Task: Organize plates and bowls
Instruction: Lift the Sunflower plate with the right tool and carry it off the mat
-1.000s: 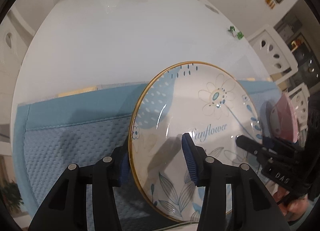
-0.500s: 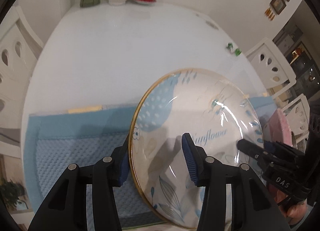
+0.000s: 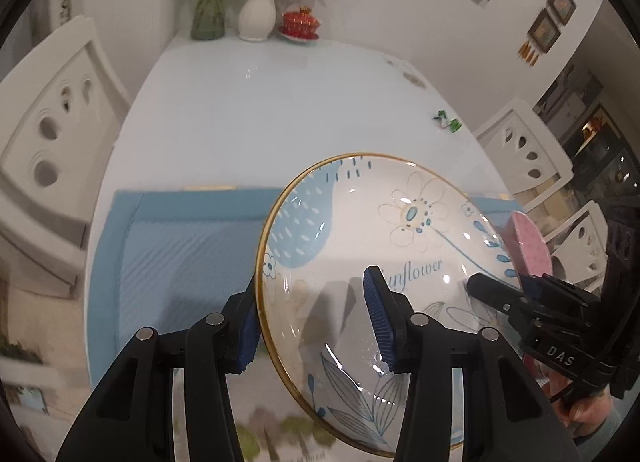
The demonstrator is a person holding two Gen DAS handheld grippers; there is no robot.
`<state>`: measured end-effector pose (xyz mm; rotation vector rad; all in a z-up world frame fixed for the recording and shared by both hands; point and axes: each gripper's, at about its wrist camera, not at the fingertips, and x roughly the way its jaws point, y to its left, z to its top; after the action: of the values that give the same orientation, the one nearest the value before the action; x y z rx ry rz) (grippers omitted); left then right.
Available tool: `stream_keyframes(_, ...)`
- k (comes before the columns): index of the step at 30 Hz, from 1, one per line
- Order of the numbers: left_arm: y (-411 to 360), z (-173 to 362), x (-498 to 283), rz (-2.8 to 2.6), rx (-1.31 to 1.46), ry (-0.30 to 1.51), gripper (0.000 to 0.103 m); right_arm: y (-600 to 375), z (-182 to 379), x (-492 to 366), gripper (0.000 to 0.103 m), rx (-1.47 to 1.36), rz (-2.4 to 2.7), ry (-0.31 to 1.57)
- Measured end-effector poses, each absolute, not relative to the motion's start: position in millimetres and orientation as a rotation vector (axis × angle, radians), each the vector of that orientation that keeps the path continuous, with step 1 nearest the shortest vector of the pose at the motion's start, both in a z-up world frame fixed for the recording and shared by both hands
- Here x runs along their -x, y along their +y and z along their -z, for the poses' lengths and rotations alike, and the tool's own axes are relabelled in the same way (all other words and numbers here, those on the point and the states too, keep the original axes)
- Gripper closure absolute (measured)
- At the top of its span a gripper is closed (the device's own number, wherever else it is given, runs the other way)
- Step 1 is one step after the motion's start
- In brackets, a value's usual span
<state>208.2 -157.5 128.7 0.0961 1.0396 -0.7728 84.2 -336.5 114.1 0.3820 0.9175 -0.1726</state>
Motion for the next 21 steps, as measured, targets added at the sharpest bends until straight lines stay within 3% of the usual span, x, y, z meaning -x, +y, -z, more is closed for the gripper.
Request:
stream_keyframes(10, -60.7, -142.6, -105.5, 0.772, -0.055, 1.005, 0.060, -264.0, -136.9, 4.5, 0.067, -0.282, 0.008, 0.889)
stream_keyframes(21, 16.8, -92.0, 5.8, 0.739, -0.052, 1.149, 0.060, -190.0, -99.5, 111.3, 0.067, -0.196, -0.155, 1.049)
